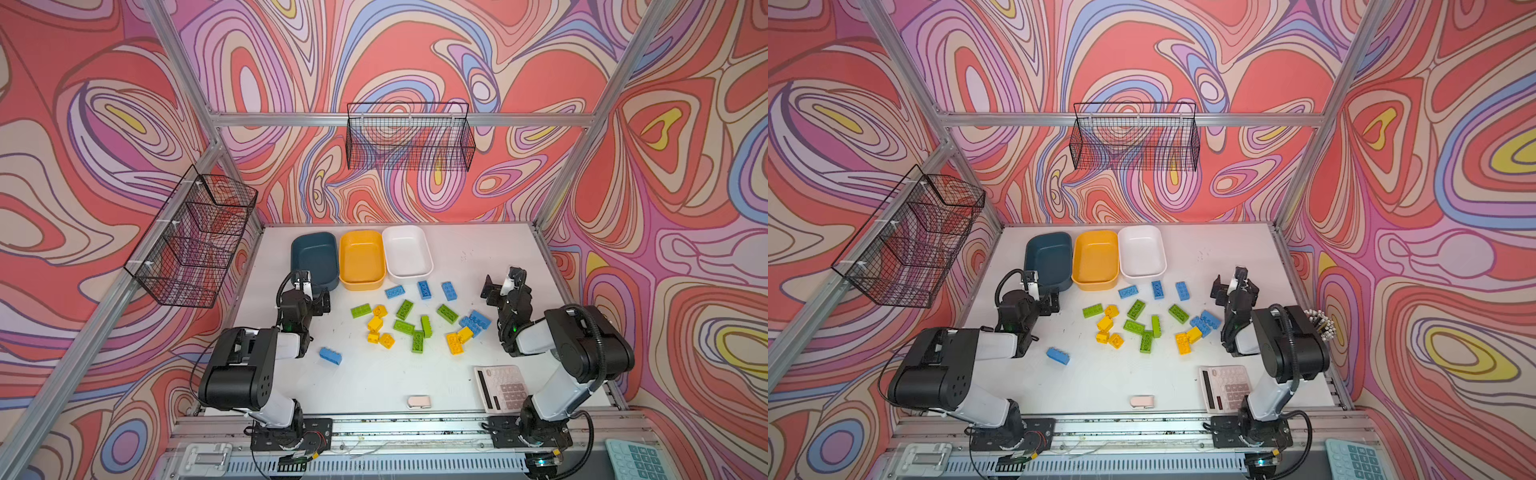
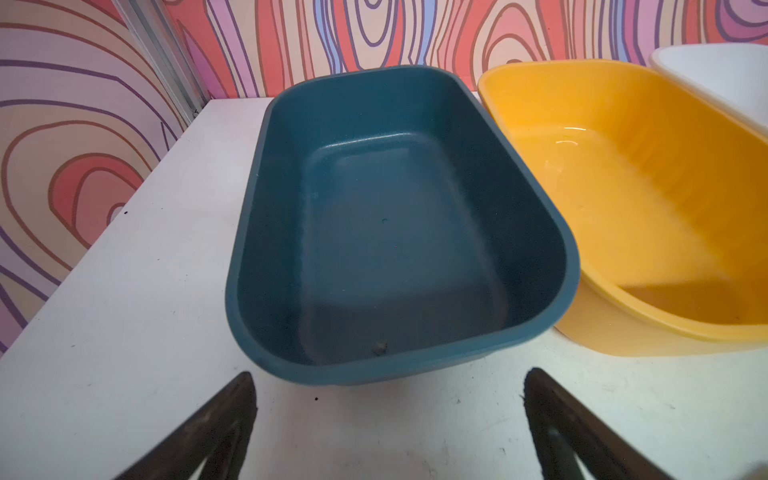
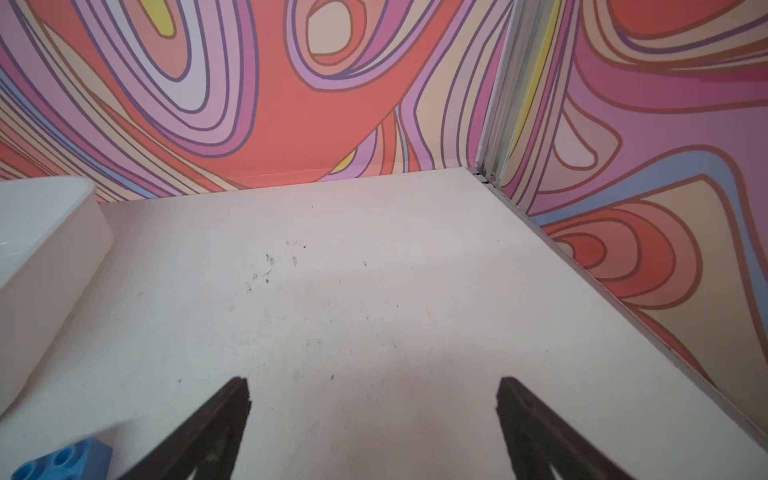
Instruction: Sort the legos into containers by color
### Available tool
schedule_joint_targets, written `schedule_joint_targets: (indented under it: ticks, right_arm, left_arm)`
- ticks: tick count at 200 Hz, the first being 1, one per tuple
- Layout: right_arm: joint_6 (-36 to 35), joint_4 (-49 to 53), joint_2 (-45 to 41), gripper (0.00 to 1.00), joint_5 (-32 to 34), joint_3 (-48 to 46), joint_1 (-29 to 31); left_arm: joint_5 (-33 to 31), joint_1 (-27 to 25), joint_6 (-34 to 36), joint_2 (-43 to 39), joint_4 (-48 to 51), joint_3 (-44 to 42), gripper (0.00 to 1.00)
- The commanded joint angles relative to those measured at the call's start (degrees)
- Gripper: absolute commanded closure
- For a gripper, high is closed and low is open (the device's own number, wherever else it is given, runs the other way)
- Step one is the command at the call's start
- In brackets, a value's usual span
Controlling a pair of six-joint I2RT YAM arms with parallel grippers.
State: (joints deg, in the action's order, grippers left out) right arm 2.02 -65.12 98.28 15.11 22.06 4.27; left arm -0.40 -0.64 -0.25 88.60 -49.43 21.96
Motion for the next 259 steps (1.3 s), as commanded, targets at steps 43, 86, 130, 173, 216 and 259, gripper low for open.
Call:
schedule_joint_targets:
  ticks: [43, 86, 130, 173, 216, 259]
  right_arm:
    - [-0.52, -0.70, -0.19, 0.02, 0.00, -0.16, 0.23]
    - [-0.42, -0.71, -0.18, 0.02, -0.08, -0.11, 0.25]
    - [-0.35, -0.46, -0.11, 0.02, -0.18, -0.05, 0.29]
    - [-0.35, -0.44, -0.11, 0.02, -0.19, 0.00, 0.29]
    - [-0.54, -1.23, -0.27, 0.02, 0.45, -0.36, 0.25]
    - [2.49, 12.94, -10.50, 0.02, 7.07, 1.53, 1.27]
  left_arm:
    - [0.38, 0.38, -0.18, -1.17, 2.80, 0.92, 0.00]
    - [0.44, 0.34, -0.15, -0.57, -0.04, 0.19, 0.00]
    - [0.31, 0.38, -0.23, -0.92, 1.53, 0.62, 0.00]
    - [0.18, 0.38, -0.27, -0.41, 0.84, 0.65, 0.00]
    - [0.06, 0.38, -0.22, -0.68, 0.68, 0.44, 0.00]
    - [-7.07, 0.29, -2.81, -5.64, 12.44, 4.70, 0.00]
